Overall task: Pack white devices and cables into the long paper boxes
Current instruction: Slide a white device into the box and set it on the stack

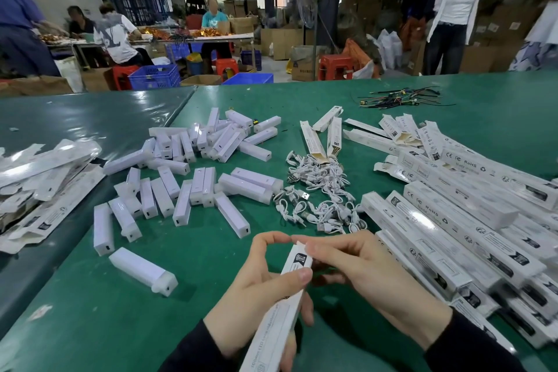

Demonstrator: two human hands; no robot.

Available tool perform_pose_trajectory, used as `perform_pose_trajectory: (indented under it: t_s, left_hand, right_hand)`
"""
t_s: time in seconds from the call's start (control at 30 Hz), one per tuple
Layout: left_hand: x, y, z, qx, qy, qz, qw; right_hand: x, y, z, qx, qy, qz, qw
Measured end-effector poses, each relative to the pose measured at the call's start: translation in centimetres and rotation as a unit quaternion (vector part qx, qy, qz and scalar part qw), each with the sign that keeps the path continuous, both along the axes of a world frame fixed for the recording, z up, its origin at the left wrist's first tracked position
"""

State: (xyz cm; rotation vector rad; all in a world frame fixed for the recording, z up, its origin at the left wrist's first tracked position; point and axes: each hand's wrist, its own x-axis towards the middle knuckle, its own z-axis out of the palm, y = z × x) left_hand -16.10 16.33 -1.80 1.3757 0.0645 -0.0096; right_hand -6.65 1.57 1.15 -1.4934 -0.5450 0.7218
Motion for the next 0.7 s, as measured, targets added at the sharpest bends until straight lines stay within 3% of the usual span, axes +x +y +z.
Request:
perform_pose_trajectory:
  t_s: [0.17, 0.3, 0.4, 0.53, 0.7]
  left_hand:
    - [0.0, -0.6, -0.2, 0.025, -0.022, -0.026, 0.999]
    - [-0.1, -0.7, 0.0, 0.029, -0.036, -0.045, 0.998]
    - [-0.2, -0.8, 0.0, 0.035, -0.039, -0.06, 0.997]
    - [-0.3, -0.7, 0.2, 0.025, -0.032, -0.062, 0.997]
    - [-0.1, 0.2, 0.7, 0.012, -0.01, 0.007, 1.0]
  right_hand:
    - [0.0, 0.1, -0.3, 0.003, 0.093, -0.048, 0.995]
    - [0.0, 0.3, -0.2, -0.022, 0.211, -0.03, 0.977]
    - [0.1, 0.2, -0.2, -0.032, 0.244, -0.031, 0.969]
    - [-0.3, 0.3, -0.5, -0.017, 0.184, -0.04, 0.982]
    - [-0.9, 0.7, -0.9, 0.068, 0.099, -0.029, 0.992]
